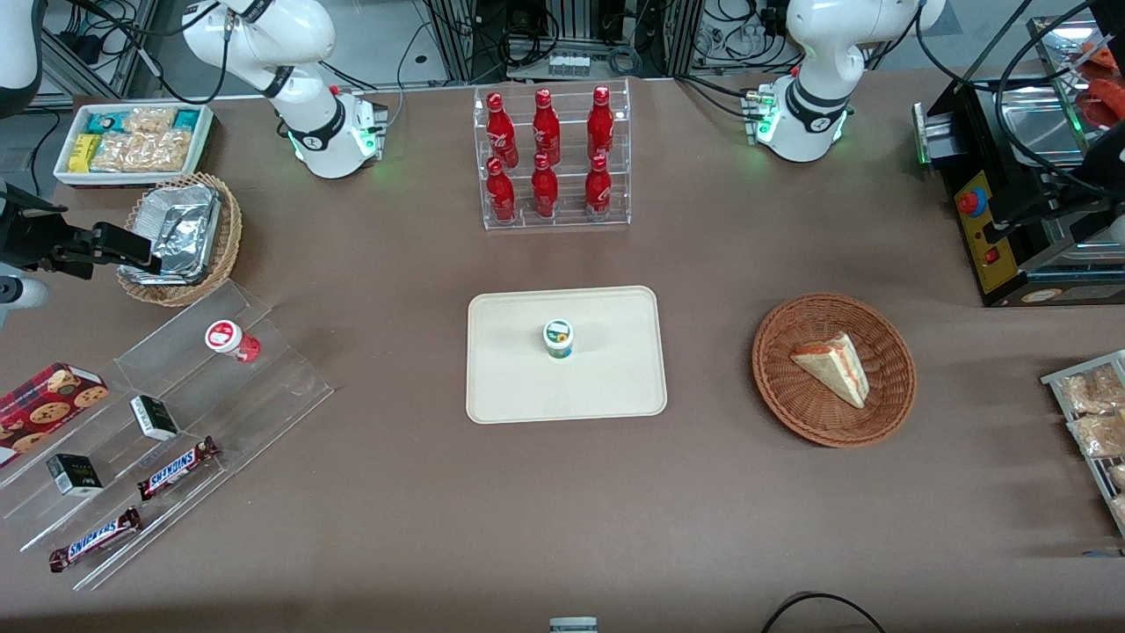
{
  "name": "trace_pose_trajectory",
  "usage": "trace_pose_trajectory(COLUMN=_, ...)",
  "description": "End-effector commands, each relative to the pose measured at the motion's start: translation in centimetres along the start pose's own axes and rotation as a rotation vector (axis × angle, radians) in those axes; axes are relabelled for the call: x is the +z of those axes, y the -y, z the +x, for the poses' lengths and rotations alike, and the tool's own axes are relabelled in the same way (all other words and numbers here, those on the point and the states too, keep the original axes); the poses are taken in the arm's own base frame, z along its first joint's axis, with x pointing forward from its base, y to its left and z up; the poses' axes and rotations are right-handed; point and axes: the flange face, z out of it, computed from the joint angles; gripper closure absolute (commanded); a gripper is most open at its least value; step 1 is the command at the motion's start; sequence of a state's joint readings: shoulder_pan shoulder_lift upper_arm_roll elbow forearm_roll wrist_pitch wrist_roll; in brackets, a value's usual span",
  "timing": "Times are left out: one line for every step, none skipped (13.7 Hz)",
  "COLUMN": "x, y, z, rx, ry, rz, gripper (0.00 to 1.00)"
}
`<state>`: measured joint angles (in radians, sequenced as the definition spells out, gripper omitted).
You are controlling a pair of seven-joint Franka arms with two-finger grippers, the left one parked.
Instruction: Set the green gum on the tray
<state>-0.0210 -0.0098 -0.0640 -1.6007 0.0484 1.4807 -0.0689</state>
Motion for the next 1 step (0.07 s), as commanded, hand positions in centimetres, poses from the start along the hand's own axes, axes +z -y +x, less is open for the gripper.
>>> trace_pose_trajectory(x=-0.32, y=-0.39, z=0.05, rx=0.011, ry=-0.013, rz=-0.038, gripper=0.0)
